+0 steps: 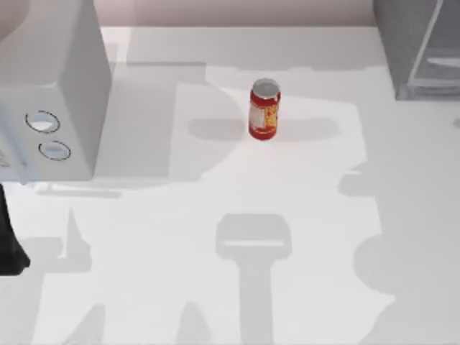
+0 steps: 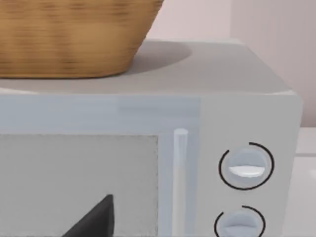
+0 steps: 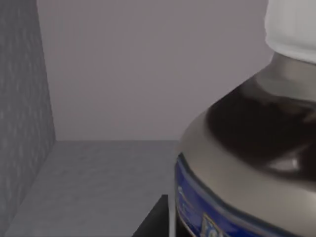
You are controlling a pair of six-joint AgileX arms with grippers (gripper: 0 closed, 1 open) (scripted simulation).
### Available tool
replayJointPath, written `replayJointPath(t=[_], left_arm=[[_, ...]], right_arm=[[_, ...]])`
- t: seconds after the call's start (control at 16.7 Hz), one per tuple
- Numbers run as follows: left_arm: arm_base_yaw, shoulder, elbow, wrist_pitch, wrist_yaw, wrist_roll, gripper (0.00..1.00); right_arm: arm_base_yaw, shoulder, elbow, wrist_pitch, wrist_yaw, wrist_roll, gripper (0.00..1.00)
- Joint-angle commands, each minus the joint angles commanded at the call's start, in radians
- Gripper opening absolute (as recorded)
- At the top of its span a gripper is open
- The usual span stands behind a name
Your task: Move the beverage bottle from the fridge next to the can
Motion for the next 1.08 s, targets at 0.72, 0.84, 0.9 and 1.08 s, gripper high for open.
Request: replayJointPath(t=[0.72,0.84,0.9,1.08], left_arm=[[0.000,0.000,0.000,0.000,0.000,0.000,1.00],[0.000,0.000,0.000,0.000,0.000,0.000,1.00],[0.000,0.000,0.000,0.000,0.000,0.000,1.00],[0.000,0.000,0.000,0.000,0.000,0.000,1.00]], right_arm=[[0.162,0.069,0.016,0.071,0.153,0.010,0.00],[0.286,0.129,0.043,0.097,0.276,0.012,0.00],[0.355,0.160,0.056,0.110,0.346,0.012,0.00],[0.550,0.241,0.091,0.141,0.545,0.012,0.00]])
